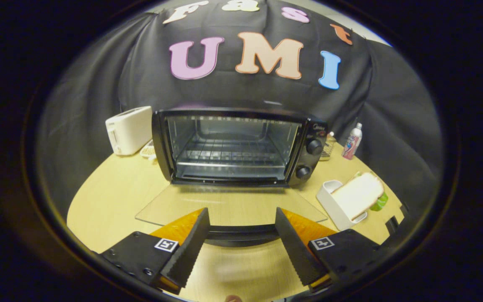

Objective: Open the toaster oven, put the food inside, and close the toaster oven door.

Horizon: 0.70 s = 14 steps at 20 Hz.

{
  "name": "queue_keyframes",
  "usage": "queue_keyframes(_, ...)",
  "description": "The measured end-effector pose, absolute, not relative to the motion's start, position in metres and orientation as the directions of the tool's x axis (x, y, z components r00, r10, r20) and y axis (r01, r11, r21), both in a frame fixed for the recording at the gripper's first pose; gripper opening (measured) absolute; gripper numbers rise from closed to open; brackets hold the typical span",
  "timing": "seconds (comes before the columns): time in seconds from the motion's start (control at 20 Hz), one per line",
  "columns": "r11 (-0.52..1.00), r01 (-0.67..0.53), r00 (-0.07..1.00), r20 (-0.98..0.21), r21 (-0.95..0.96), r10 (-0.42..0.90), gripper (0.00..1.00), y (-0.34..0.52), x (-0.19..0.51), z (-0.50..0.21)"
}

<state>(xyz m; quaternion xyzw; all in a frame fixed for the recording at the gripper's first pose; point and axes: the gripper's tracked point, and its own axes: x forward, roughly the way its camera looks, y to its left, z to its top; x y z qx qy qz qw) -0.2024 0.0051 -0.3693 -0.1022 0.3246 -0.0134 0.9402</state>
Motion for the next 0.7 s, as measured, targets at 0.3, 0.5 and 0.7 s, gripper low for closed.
queue_keyframes(0.3,0.981,-0.059,0.729,-0.680,-0.183,-0.083,0.99,0.003,-0.213,-0.407)
queue_keyframes(0.5,0.984,-0.045,0.733,-0.675,-0.170,-0.083,0.99,0.001,-0.210,-0.401)
queue_keyframes(0.7,0.982,-0.026,0.779,-0.619,-0.188,-0.098,1.00,-0.019,-0.198,-0.366)
